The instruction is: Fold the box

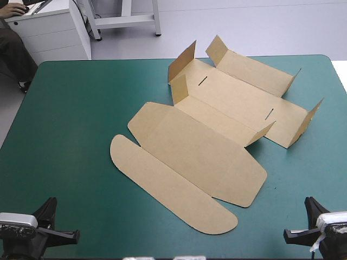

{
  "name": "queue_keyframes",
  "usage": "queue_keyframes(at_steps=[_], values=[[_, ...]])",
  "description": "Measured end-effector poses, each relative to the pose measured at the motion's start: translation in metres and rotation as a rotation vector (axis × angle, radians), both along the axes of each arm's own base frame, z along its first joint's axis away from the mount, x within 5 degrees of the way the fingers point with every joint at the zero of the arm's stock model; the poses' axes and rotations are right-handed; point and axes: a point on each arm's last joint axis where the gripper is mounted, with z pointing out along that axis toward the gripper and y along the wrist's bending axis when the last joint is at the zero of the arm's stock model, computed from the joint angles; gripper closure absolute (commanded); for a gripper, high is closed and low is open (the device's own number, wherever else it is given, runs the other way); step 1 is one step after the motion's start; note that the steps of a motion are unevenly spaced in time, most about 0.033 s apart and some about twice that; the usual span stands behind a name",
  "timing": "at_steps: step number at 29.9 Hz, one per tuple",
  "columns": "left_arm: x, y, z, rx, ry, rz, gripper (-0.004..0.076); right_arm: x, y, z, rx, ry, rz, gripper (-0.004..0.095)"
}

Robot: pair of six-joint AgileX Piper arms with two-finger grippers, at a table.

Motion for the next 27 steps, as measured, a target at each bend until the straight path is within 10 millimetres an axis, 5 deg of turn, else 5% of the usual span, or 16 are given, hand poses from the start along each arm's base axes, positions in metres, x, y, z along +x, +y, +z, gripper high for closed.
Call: queue_keyframes(at_steps=[12, 15, 23, 27], values=[[0.0000, 0.0000, 0.0000, 0.000, 0.000, 0.000, 0.0734, 0.0000, 0.0000, 0.0000, 0.000, 0.000, 0.000, 0.0895], [0.0000, 0.0000, 0.0000, 0.000, 0.000, 0.000, 0.0734, 0.0000, 0.0000, 0.0000, 0.000, 0.000, 0.000, 0.0783], [0.0000, 0.0000, 0.0000, 0.000, 0.000, 0.000, 0.0734, 0.0000, 0.0000, 0.0000, 0.000, 0.000, 0.000, 0.0215], [0.0000, 0.0000, 0.0000, 0.000, 0.000, 0.000, 0.0734, 0.0000, 0.0000, 0.0000, 0.000, 0.000, 0.000, 0.0169]])
